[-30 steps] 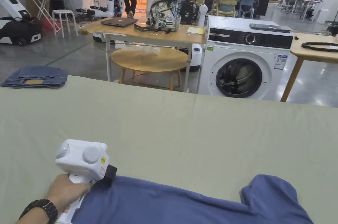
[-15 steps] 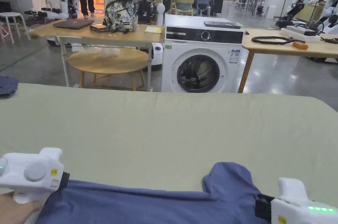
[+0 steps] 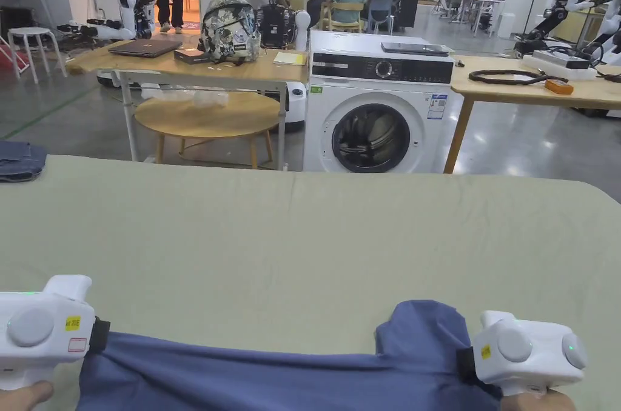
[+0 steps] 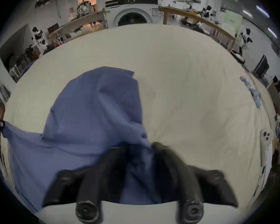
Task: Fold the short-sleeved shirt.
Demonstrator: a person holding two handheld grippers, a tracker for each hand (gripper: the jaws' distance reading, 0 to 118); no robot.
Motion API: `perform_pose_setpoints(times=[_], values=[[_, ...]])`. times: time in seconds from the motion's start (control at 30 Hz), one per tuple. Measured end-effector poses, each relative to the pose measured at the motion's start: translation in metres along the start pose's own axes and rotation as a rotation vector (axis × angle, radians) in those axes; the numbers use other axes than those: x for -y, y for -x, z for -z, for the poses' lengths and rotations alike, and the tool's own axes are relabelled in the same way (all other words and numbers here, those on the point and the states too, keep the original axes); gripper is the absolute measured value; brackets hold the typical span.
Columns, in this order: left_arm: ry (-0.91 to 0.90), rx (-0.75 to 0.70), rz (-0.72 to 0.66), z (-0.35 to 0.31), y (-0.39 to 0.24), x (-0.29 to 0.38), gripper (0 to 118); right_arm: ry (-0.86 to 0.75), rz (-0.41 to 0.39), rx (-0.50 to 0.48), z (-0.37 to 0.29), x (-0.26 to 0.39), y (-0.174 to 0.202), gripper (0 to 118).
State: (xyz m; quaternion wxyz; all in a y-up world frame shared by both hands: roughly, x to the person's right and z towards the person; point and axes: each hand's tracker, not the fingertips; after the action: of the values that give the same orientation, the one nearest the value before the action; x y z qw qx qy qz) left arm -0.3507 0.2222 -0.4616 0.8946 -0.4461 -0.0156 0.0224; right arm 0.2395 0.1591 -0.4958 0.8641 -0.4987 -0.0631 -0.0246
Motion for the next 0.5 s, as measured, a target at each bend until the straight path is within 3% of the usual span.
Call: perform_pose_setpoints(times=[0.03, 0.07, 0.13, 0.27, 0.5], values=[[-0.002, -0.001, 0.000, -0.001, -0.002, 0.001, 0, -0.005, -0.026, -0.020, -0.002, 0.001, 0.006, 9], [-0.002, 0.001, -0.002, -0.002, -0.003, 0.003, 0, 0.004, -0.038, -0.044, -0.003, 0.003, 0.009, 2], [-0.005, -0.007, -0.003, -0.004, -0.005, 0.005, 0, -0.006, -0.035, -0.013, -0.010, 0.007, 0.012, 1], [-0.038, -0.003, -0.011, -0.023, -0.004, 0.005, 0, -0.188, -0.003, -0.024, -0.051, 0.008, 0.009, 1], [-0.207, 0.007, -0.011, -0.102, -0.004, -0.022, 0, -0.425, -0.027, -0.039, -0.166, -0.018, 0.006, 1]])
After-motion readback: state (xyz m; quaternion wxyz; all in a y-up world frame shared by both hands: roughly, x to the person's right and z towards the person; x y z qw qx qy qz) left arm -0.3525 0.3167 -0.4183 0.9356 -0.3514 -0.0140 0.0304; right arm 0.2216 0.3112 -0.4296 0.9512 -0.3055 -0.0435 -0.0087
